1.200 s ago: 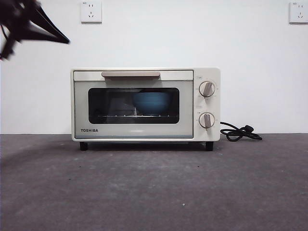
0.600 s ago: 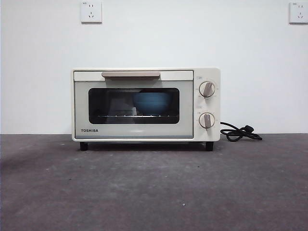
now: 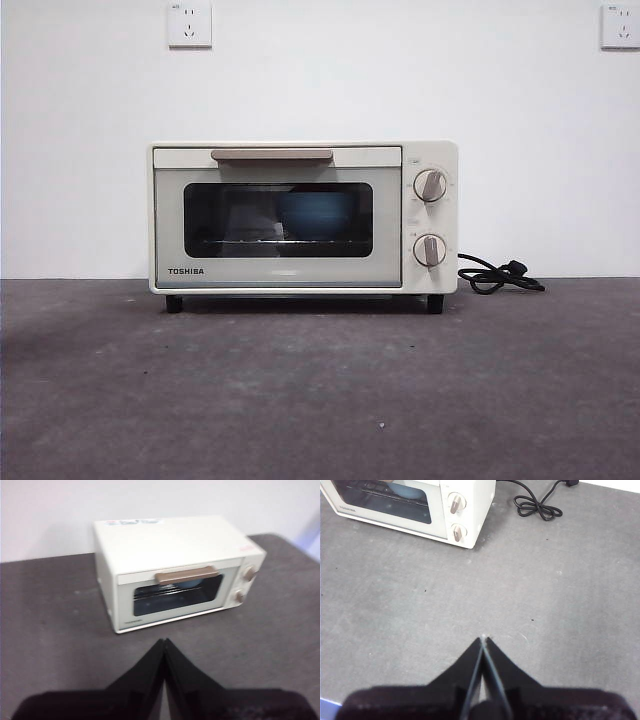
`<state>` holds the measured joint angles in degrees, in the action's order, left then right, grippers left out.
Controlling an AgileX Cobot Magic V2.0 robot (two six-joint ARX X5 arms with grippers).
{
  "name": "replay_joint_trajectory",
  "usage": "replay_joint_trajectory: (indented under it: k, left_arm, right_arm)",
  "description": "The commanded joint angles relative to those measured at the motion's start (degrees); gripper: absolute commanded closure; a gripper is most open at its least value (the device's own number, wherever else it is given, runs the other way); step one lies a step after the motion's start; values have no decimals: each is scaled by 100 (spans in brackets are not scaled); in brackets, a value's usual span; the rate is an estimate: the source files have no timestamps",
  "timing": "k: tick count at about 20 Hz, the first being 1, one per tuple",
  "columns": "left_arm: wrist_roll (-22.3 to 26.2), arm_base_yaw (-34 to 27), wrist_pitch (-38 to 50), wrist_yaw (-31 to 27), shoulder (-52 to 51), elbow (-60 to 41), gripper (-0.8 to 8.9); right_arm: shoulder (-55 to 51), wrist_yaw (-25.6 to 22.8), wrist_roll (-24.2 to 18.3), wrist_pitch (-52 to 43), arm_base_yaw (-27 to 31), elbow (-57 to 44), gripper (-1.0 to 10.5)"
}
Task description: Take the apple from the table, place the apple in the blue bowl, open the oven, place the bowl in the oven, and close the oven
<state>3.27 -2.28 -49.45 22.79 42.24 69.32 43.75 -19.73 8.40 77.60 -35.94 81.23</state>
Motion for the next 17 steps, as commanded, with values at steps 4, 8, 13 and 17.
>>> replay_joint_trajectory:
  k: [4, 8, 13, 17]
  left_arm:
    - [1847, -42, 723, 9, -151, -387, 817]
    - [1917, -42, 2892, 4, -1054, -2262, 817]
    - [1202, -35, 5259, -433, -2448, -4957, 817]
    - [48, 37, 5549, -1556, -3147, -6214, 817]
  right_arm:
    - [-2, -46, 63, 109, -2, -50, 946]
    - [-2, -46, 63, 109, -2, -50, 946]
    - [-2, -48, 63, 109, -2, -50, 946]
    - [-2, -46, 63, 109, -2, -50, 946]
